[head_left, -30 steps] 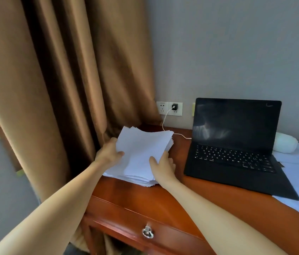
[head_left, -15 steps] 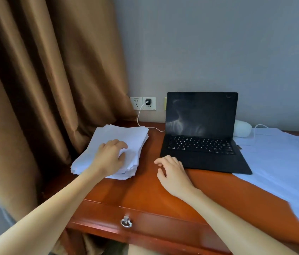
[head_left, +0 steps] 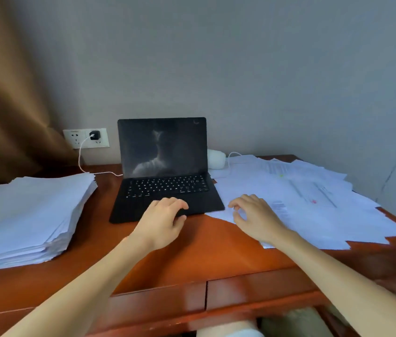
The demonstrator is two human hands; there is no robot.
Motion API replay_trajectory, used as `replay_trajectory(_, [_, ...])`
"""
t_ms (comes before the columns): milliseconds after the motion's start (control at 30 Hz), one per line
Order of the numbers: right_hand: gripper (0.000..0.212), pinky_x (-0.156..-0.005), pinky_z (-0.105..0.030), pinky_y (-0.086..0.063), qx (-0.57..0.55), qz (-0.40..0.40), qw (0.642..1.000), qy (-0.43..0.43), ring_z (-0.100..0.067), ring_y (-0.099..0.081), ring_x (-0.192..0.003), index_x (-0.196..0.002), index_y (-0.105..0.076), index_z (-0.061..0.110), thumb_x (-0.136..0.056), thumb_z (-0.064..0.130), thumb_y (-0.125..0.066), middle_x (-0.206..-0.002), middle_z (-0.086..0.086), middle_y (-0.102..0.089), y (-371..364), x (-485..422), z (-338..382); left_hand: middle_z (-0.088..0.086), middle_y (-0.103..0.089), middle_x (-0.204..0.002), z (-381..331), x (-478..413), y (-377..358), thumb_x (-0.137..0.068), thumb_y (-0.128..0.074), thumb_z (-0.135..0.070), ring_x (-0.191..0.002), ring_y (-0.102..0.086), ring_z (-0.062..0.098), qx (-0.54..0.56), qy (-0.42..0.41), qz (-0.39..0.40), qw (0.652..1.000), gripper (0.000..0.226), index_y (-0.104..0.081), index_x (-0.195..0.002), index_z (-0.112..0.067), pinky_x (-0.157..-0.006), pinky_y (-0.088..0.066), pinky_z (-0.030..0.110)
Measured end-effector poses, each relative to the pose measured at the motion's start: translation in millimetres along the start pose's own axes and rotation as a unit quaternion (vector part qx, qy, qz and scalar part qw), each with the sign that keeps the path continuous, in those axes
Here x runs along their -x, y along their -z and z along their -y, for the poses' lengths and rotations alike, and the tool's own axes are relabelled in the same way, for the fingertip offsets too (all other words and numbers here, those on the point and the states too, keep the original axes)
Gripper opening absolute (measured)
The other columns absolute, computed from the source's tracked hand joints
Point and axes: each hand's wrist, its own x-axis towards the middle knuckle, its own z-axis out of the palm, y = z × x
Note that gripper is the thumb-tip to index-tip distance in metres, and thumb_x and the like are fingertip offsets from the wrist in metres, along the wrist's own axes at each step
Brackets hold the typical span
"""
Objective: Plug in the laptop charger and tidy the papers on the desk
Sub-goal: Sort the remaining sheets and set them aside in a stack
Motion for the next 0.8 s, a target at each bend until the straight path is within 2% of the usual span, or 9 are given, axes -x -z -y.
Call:
replay_trajectory(133, [0.037,-0.104,-0.032,-0.03,0.045,0.005,0.997,-0.056,-0.017,-0.046,-0.123,-0.128,-0.061,0.03,-0.094,0.045,-0.06,-0.121,0.011,-0.057,22.5,29.1,-60.4,-0.007,-0.06,-0.141,-41.3,-28.0,-41.4,-0.102,-0.055,-0.028,-0.129,-0.054,0.017,0.031,-0.045,0.027,0.998,0.036,-0.06,-0.138,-0.023,-0.112,-0.035,0.033])
replay_trajectory(233, [0.065,-0.11,-0.031,-0.022,0.069,0.027,0.991,-0.112,-0.014,-0.034,-0.133,-0.136,-0.052,0.035,-0.083,0.072,-0.044,-0.132,0.013,-0.048,39.8,49.4,-89.0,-0.006,-0.058,-0.144,-66.2,-49.7,-63.2,-0.102,-0.054,-0.026,-0.134,-0.05,0.017,0.05,-0.064,0.047,0.996,0.039,-0.059,-0.14,-0.022,-0.114,-0.032,0.033])
replay_trajectory(333, [0.074,-0.12,-0.035,-0.009,0.067,0.056,0.984,-0.158,-0.016,-0.012,-0.147,-0.147,-0.039,0.037,-0.085,0.075,-0.05,-0.149,0.012,-0.033,50.0,66.8,-110.2,-0.004,-0.059,-0.142,-86.5,-68.7,-80.4,-0.1,-0.053,-0.024,-0.133,-0.051,0.02,0.065,-0.074,0.062,0.993,0.04,-0.059,-0.139,-0.021,-0.11,-0.031,0.032])
replay_trajectory(433, [0.097,-0.124,-0.039,-0.004,0.064,0.092,0.974,-0.194,-0.014,0.001,-0.153,-0.155,-0.024,0.038,-0.076,0.087,-0.047,-0.163,0.008,-0.016,59.6,80.2,-130.3,-0.002,-0.059,-0.142,-106.4,-85.6,-93.2,-0.096,-0.042,-0.037,-0.134,-0.05,0.022,0.083,-0.078,0.082,0.99,0.049,-0.059,-0.138,-0.019,-0.11,-0.033,0.035])
replay_trajectory(533, [0.106,-0.124,-0.039,-0.009,0.018,0.152,0.963,-0.224,-0.013,-0.004,-0.154,-0.159,-0.015,0.039,-0.074,0.086,-0.057,-0.166,0.013,-0.009,73.4,89.4,-142.1,-0.001,-0.059,-0.144,-124.5,-100.9,-103.7,-0.095,-0.034,-0.05,-0.135,-0.051,0.022,0.099,-0.085,0.087,0.988,0.059,-0.059,-0.139,-0.019,-0.113,-0.035,0.038])
replay_trajectory(600, [0.103,-0.124,-0.038,-0.01,0.023,0.154,0.964,-0.215,-0.012,-0.008,-0.153,-0.158,-0.019,0.038,-0.075,0.085,-0.058,-0.166,0.015,-0.013,75.0,91.8,-146.3,-0.001,-0.059,-0.144,-134.9,-111.2,-109.8,-0.098,-0.038,-0.05,-0.134,-0.051,0.023,0.108,-0.086,0.088,0.986,0.057,-0.059,-0.14,-0.019,-0.113,-0.035,0.039])
replay_trajectory(700, [0.094,-0.121,-0.037,-0.017,0.036,0.096,0.976,-0.194,-0.012,-0.024,-0.147,-0.154,-0.033,0.036,-0.077,0.082,-0.059,-0.16,0.015,-0.03,70.5,93.1,-149.0,-0.002,-0.059,-0.143,-149.8,-125.1,-118.7,-0.096,-0.04,-0.049,-0.13,-0.052,0.023,0.116,-0.075,0.093,0.986,0.057,-0.058,-0.141,-0.019,-0.108,-0.034,0.038])
replay_trajectory(800, [0.078,-0.108,-0.034,-0.033,0.079,0.03,0.985,-0.153,-0.019,-0.05,-0.13,-0.145,-0.05,0.025,-0.083,0.071,-0.064,-0.144,0.008,-0.055,65.9,93.1,-150.4,-0.003,-0.063,-0.136,-153.9,-127.0,-126.5,-0.091,-0.032,-0.053,-0.121,-0.055,0.024,0.132,-0.075,0.077,0.985,0.062,-0.062,-0.134,-0.02,-0.1,-0.034,0.037])
